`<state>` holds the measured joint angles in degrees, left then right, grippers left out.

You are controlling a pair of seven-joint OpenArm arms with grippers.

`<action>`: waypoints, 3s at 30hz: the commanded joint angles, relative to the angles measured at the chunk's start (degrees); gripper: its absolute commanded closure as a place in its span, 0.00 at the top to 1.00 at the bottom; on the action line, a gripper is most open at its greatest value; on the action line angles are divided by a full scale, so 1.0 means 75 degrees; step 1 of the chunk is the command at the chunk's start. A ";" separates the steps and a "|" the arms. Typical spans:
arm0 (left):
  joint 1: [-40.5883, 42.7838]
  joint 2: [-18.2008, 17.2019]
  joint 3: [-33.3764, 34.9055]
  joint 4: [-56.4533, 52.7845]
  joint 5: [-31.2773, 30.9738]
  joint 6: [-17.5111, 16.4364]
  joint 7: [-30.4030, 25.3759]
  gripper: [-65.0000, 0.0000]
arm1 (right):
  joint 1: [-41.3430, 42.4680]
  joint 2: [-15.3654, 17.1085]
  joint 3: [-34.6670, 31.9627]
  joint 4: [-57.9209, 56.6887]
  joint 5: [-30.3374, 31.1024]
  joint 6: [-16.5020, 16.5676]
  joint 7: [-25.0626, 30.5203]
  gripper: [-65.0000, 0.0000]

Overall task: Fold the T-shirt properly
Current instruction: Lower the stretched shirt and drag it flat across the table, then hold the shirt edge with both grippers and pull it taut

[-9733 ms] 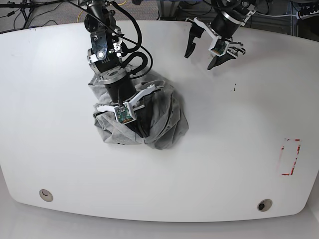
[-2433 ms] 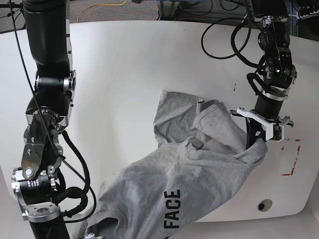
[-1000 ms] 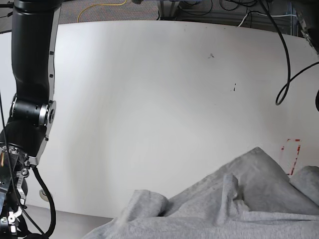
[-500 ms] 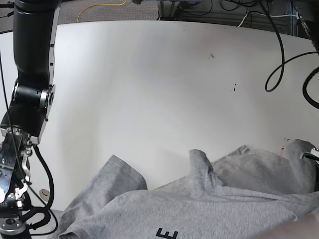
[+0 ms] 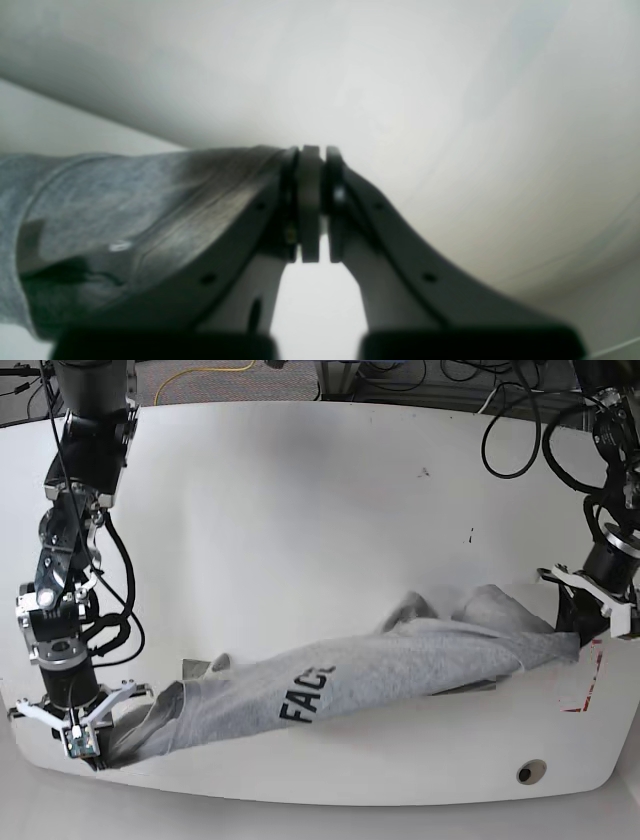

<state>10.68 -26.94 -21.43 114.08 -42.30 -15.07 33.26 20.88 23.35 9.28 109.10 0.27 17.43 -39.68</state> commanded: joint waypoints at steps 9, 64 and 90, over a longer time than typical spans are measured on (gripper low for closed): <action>0.1489 0.0105 -0.0079 0.0115 -0.0062 -0.0177 -0.0279 0.00 | -0.1653 -0.0330 0.1195 0.0662 -0.0066 -0.0056 0.0280 0.01; 0.5053 0.0105 -0.0184 0.0103 0.1063 -0.0646 -0.0220 0.43 | -0.6201 -0.2463 0.2684 0.0756 -0.0113 0.0706 -0.0025 0.44; 0.4396 0.0292 -0.1650 0.0127 0.0219 -0.2603 0.0096 0.56 | -0.4678 -0.2639 0.3153 0.0170 0.0497 0.1585 -0.0212 0.79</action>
<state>43.03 -24.27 -32.29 114.15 -38.92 -33.28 35.03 -15.20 2.72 32.53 110.24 4.71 29.28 -41.21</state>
